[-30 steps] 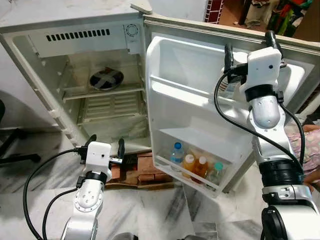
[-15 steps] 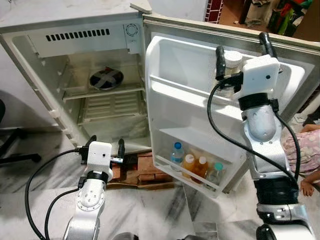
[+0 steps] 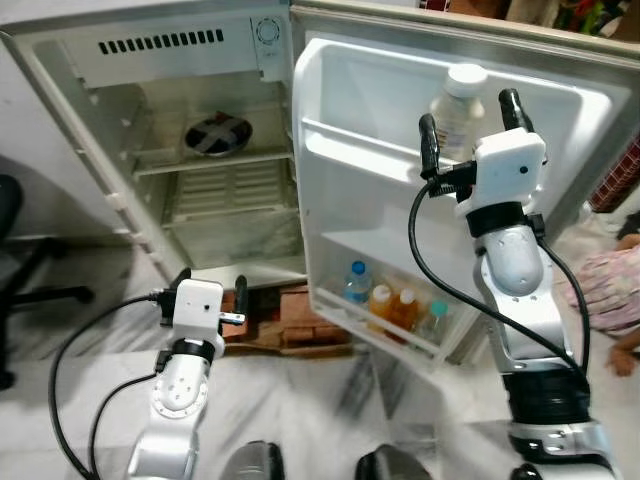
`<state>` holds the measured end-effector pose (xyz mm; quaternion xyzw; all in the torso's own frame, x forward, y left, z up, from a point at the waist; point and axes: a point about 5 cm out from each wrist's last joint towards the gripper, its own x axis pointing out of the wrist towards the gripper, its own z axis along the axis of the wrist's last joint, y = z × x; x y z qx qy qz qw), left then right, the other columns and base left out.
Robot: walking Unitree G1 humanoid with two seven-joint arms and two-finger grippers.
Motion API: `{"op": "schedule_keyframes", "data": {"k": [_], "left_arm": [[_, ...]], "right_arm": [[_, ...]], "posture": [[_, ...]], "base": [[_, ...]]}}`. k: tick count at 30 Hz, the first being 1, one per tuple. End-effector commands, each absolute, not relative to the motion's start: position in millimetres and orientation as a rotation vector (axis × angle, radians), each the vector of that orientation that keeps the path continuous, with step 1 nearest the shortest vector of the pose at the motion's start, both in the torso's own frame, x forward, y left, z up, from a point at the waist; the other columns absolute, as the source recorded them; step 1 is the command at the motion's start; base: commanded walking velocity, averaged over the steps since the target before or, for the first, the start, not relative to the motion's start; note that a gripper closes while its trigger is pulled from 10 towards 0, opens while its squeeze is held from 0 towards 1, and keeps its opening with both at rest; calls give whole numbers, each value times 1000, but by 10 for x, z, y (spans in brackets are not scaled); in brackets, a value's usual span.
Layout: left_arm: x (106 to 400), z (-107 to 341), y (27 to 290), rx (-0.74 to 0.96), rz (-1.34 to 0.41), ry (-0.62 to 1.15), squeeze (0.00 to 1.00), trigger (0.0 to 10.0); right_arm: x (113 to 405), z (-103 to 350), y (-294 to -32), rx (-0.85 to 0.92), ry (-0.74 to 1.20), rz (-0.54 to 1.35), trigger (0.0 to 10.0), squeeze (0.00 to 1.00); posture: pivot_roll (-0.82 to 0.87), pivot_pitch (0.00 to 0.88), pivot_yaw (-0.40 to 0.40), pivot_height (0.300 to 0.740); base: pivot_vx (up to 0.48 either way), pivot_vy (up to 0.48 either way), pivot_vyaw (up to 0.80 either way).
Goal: Restocking fridge
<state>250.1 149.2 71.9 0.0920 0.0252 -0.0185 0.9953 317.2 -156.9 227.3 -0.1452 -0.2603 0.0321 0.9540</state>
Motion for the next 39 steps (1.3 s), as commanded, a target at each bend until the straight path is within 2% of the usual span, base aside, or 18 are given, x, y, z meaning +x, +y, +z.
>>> {"op": "schedule_keyframes", "data": {"k": [1,9,17,23,30,35,39], "left_arm": [[2506,726,1527,198,-33,52,0,10000],[2507,731,1519,197,-35,52,0,10000],[2499,727,1514,198,-36,52,0,10000],[2472,871,1604,161,17,-34,0,10000],[2412,853,1637,168,39,-32,0,10000],[2444,885,1644,166,36,-49,0,10000],[2493,918,1674,174,41,-56,0,10000]], "right_arm": [[3167,2280,-1570,-279,-529,61,10000,0],[3170,2060,-1630,-197,-423,72,10000,0],[3138,1575,-1617,-43,-210,147,10000,0],[3026,1276,-1618,-32,-99,177,10000,0],[2939,1015,-1694,-16,-6,74,10000,0],[2951,950,-1702,-10,24,80,10000,0],[2996,961,-1724,-80,12,50,10000,0]], "posture": [[-47,75,32,740],[-47,80,31,740],[-44,83,28,740],[-36,89,27,740],[-40,90,33,740],[-41,87,35,740],[-41,89,42,740]], "base": [[-345,0,0],[-342,0,0],[-312,0,0],[0,0,0],[0,0,0],[0,-100,0],[271,-360,0]]}}
